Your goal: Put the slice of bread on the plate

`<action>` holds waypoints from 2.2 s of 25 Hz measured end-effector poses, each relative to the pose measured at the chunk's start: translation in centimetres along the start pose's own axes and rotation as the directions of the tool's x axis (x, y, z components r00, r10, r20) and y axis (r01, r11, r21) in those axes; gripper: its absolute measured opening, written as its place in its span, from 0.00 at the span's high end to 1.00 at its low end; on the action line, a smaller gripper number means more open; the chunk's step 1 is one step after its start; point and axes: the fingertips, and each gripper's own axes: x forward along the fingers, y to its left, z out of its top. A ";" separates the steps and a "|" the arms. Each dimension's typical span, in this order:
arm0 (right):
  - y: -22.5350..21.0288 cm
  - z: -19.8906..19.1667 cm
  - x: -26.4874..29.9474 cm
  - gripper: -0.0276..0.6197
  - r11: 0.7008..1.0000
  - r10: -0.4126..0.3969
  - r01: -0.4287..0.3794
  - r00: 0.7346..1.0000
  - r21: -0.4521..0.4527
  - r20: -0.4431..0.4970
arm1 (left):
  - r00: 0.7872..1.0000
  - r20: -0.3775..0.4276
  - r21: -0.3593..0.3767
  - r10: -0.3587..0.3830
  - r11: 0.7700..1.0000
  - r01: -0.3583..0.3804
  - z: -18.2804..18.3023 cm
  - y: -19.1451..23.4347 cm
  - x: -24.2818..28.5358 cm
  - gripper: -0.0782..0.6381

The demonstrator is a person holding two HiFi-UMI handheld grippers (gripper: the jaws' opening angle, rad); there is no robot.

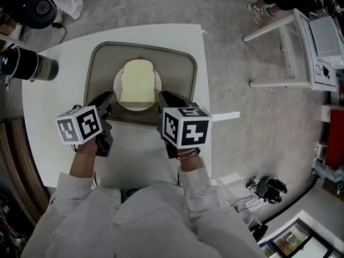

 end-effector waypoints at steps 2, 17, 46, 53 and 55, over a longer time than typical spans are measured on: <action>0.8 -0.3 -1.4 0.88 1.000 0.005 -0.005 1.000 -0.013 0.021 | 1.000 0.005 0.042 -0.018 0.999 0.018 0.0 -0.9 -0.8 0.82; 10.1 -5.1 -10.1 0.92 0.981 0.113 -0.088 0.984 -0.172 0.139 | 0.960 0.090 0.220 -0.265 0.945 0.240 -3.7 -7.0 -11.6 0.82; 28.3 -20.6 -21.2 0.93 0.944 0.238 -0.133 0.909 -0.302 0.342 | 0.909 0.145 0.347 -0.392 0.880 0.324 -21.2 -7.4 -31.5 0.88; 28.6 -20.5 -21.5 0.93 0.917 0.281 -0.158 0.907 -0.365 0.313 | 0.911 0.182 0.340 -0.369 0.893 0.294 -20.6 -7.9 -31.2 0.88; 28.2 -20.0 -21.8 0.93 0.914 0.284 -0.159 0.907 -0.373 0.309 | 0.911 0.182 0.344 -0.370 0.892 0.293 -20.3 -8.7 -31.0 0.88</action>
